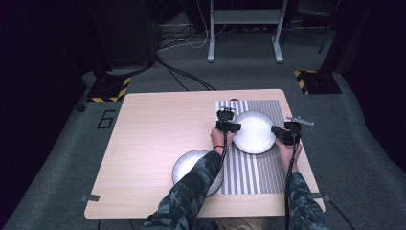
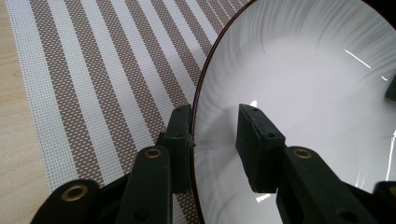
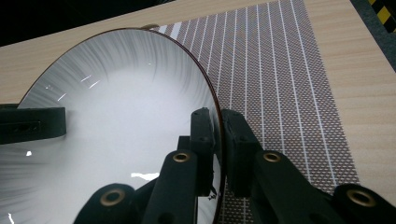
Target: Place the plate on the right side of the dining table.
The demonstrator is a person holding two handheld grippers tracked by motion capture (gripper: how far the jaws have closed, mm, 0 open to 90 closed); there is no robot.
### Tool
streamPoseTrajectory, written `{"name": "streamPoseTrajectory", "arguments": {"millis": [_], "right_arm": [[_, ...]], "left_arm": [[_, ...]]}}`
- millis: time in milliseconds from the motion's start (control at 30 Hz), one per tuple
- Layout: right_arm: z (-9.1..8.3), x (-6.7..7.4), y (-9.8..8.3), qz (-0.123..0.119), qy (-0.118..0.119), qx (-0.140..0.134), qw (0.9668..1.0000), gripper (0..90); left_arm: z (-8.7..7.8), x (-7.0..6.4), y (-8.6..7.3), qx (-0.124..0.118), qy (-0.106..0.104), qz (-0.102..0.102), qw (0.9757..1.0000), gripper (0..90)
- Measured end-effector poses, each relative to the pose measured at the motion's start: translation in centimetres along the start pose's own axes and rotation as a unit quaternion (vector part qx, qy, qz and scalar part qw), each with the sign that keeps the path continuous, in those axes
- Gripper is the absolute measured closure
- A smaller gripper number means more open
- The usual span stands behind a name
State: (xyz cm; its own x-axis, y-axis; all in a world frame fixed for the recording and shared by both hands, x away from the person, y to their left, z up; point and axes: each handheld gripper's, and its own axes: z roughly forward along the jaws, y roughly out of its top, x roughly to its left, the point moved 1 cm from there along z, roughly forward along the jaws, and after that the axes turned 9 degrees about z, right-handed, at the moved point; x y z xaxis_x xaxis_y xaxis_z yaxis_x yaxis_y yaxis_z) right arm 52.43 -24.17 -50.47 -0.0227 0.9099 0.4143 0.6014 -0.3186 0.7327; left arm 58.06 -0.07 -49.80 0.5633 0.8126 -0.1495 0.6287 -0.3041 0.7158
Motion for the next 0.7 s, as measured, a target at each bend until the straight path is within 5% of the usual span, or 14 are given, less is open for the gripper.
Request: {"name": "streamPoseTrajectory", "arguments": {"millis": [700], "right_arm": [[1.4,-0.5,-0.1,0.020,-0.005,0.007,0.9998,83.4]], "left_arm": [[1.3,0.5,0.1,0.018,0.004,-0.020,0.9996,66.0]]}}
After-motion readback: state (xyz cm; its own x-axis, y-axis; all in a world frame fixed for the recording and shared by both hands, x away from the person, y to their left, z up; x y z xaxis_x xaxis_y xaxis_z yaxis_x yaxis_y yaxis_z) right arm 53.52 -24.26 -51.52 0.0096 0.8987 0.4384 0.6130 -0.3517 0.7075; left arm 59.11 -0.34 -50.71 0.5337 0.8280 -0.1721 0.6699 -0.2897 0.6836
